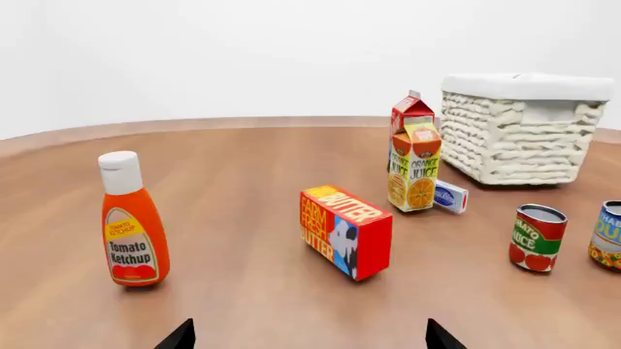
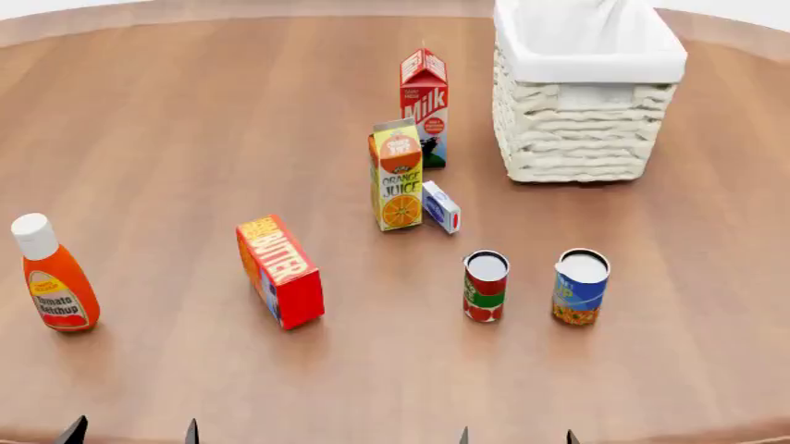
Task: Pick up the orange juice, and put it in the basket.
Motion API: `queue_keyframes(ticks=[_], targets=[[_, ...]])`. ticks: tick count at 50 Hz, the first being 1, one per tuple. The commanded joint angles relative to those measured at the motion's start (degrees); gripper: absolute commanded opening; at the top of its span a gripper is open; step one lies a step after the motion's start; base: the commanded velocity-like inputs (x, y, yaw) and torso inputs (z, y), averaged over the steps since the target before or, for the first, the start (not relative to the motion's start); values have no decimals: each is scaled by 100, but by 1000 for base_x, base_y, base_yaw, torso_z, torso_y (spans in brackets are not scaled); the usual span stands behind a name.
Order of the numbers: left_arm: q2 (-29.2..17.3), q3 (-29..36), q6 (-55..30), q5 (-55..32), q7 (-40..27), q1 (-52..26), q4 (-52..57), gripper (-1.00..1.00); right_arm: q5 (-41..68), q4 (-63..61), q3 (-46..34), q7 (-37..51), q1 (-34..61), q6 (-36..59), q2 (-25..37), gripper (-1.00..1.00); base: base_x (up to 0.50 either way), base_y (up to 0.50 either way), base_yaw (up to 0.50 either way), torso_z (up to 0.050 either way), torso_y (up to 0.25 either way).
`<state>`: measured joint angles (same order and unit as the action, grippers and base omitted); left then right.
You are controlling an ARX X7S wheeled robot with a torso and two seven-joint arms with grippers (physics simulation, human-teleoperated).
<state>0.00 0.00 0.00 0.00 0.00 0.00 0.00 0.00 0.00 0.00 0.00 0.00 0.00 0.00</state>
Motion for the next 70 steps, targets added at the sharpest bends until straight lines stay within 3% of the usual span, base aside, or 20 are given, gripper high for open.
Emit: queue_keyframes(ticks=[1,20,70], targets=[[-91,105,1,-91,-105,-1,0,100,59,28,-72,71,14,-15,59,100,0,0,0,0,0],[-348,406,18,-348,-405,-13,-6,100,254,-554,-374,457,246,634,384,100,56,0,0,0,0],[-662,778,65,-662,-771,-46,-22,100,644,-697,-788,807,267,571,658,100,235,0,0,0,0]])
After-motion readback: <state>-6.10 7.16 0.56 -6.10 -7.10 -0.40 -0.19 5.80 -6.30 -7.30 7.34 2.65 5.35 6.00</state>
